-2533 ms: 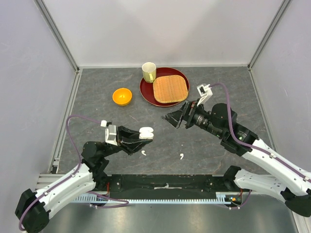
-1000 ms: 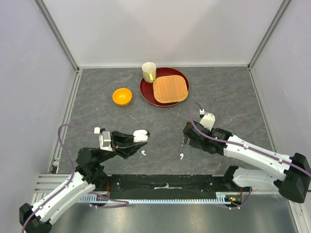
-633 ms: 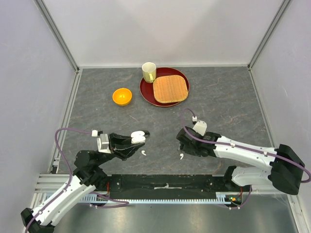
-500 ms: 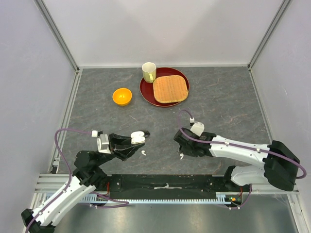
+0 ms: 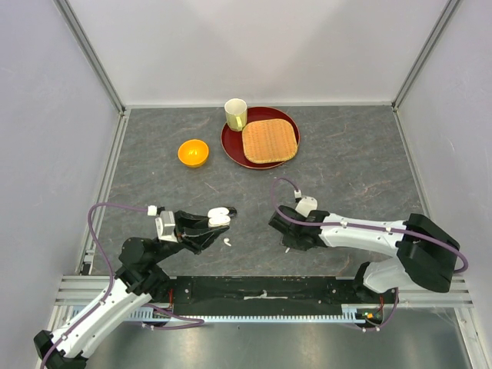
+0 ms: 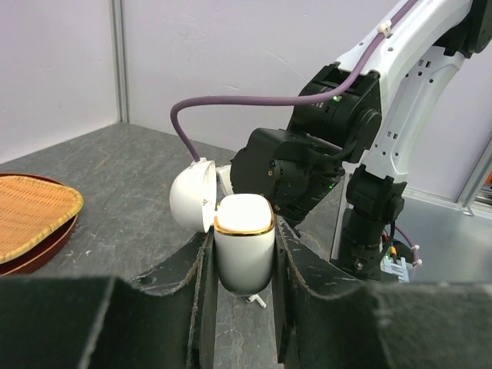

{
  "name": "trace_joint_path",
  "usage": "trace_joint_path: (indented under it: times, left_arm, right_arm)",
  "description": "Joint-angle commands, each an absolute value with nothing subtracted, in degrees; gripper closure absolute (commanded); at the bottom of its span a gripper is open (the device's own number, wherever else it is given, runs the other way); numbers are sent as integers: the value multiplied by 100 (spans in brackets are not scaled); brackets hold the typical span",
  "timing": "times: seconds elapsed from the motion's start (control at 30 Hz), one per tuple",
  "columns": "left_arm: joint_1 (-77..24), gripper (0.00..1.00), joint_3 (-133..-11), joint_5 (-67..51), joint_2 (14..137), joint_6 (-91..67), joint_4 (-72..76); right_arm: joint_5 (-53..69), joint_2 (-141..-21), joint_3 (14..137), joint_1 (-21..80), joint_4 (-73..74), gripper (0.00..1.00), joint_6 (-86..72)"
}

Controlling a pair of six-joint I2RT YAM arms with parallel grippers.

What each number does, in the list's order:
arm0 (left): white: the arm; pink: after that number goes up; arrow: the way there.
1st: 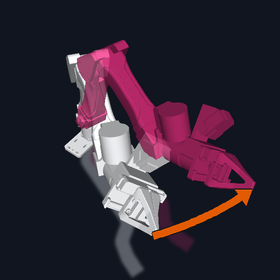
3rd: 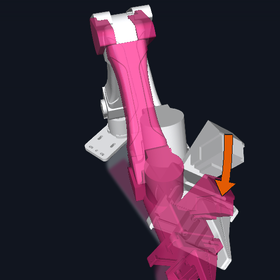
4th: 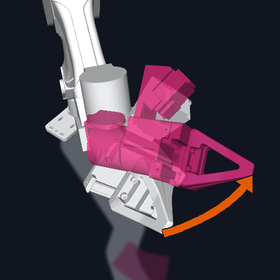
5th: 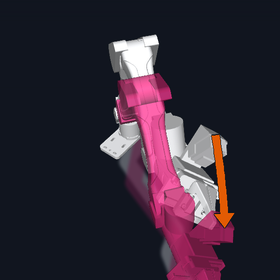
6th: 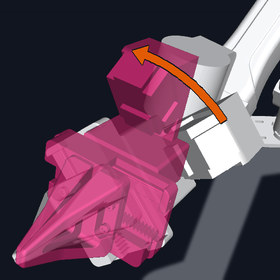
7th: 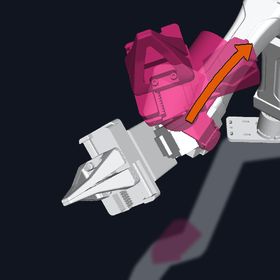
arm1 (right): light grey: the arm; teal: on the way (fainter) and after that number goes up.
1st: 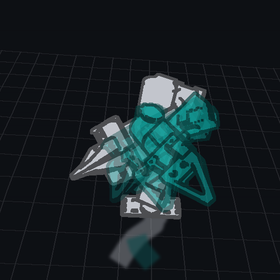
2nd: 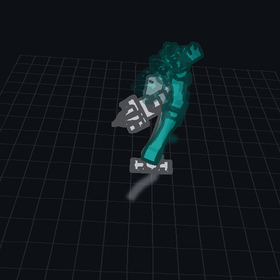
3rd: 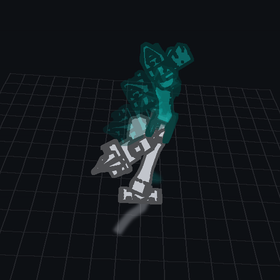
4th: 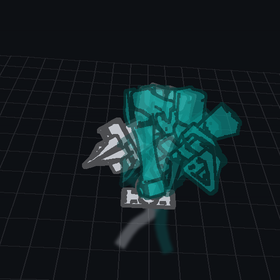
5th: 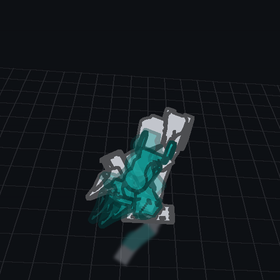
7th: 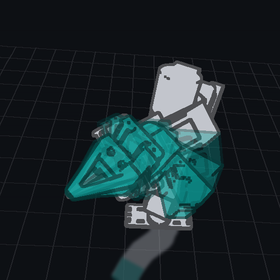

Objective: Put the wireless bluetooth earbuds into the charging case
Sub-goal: Move the earbud to the center of the board.

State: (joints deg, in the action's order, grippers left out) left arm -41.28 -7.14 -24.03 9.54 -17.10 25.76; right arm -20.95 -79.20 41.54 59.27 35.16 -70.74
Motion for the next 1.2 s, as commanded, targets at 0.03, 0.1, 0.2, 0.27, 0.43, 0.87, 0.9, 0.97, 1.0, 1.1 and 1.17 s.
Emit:
trace_joint_path:
  times: [0.03,0.1,0.2,0.27,0.43,0.87,0.9,0.97,1.0,1.1,1.17]
  left_arm:
    - [-4148,98,-703,-2312,1002,-1459,2654]
    - [-4148,98,-694,-2303,1002,-1450,2663]
    - [-4140,98,-694,-2294,1020,-1441,2654]
    - [-4148,98,-686,-2294,1037,-1433,2663]
    - [-4148,98,-677,-2285,1028,-1441,2646]
    - [-4148,98,-686,-2268,1037,-1441,2619]
    - [-4140,98,-686,-2268,1046,-1450,2619]
    - [-4140,98,-686,-2276,1046,-1450,2619]
    - [-4140,98,-677,-2268,1037,-1459,2619]
    - [-4148,98,-677,-2268,1028,-1494,2619]
    - [-4140,98,-677,-2267,1028,-1494,2610]
  right_arm:
    - [-2127,-8103,4254,5959,3331,57,-7066]
    - [-2118,-8139,4254,5959,3322,57,-7058]
    - [-2101,-8174,4254,5976,3322,57,-7066]
    - [-2101,-8191,4254,5977,3322,57,-7058]
    - [-2074,-8270,4271,5985,3331,57,-7066]
    - [-2127,-8350,4342,6082,3471,60,-7119]
    - [-2127,-8358,4342,6082,3515,60,-7110]
    - [-2153,-8358,4351,6108,3533,60,-7128]
    - [-2162,-8367,4351,6108,3551,61,-7128]
    - [-2197,-8385,4368,6135,3586,64,-7154]
    - [-2223,-8376,4368,6126,3586,67,-7163]
